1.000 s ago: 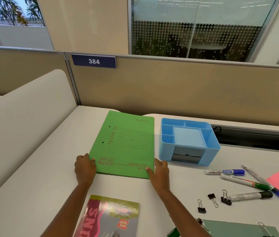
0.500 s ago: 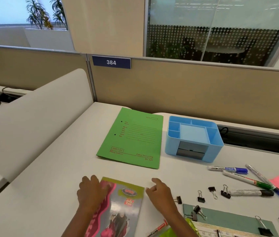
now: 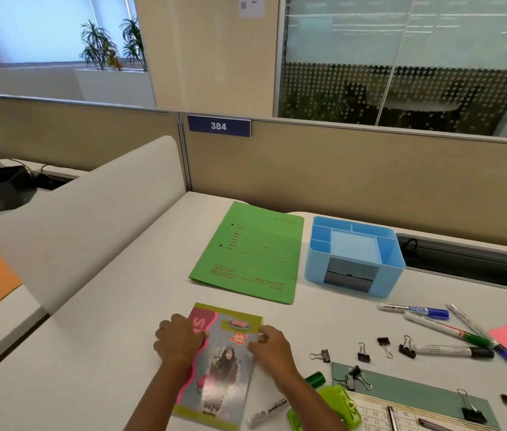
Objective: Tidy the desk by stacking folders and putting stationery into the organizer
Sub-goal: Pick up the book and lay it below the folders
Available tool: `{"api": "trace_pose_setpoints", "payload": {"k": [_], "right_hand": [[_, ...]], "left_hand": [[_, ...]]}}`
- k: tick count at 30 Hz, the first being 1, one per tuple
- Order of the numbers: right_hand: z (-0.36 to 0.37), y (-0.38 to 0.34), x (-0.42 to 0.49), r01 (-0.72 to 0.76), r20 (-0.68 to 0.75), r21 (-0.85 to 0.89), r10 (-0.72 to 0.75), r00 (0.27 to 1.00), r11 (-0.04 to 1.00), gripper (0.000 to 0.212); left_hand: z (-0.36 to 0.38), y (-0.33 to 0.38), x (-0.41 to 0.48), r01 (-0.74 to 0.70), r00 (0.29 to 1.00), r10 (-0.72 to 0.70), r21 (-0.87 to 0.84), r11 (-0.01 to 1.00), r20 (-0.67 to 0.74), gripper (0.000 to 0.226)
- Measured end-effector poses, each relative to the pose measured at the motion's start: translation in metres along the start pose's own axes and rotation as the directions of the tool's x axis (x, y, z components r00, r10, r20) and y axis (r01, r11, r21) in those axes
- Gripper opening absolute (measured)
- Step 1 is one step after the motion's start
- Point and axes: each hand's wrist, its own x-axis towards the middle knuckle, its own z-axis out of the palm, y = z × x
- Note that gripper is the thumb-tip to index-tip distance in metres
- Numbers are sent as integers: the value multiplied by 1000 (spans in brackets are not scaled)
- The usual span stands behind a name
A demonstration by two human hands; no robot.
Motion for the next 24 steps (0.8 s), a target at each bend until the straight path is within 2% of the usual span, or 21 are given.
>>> {"api": "trace_pose_setpoints", "payload": {"k": [10,15,19,22,24], "right_hand": [[11,0,15,-10,-87,53,15,996,999,57],[11,1,16,-3,-95,95,12,995,995,58],[9,2,19,-17,-119,152,35,992,988,57],[4,3,20,7,-135,232,25,991,973,48],[2,4,21,9,-153,290,37,988,957,53]], "left_hand": [[11,6,22,-72,997,71,-241,968,-13,46],[13,3,29,-103,995,95,-379,920,-39,29],[5,-2,30,-109,988,152,-597,795,22,14],[-3,-4,33,-14,979,162,-746,665,127,26],[-11,-2,32,53,960,195,-812,581,202,22]]}}
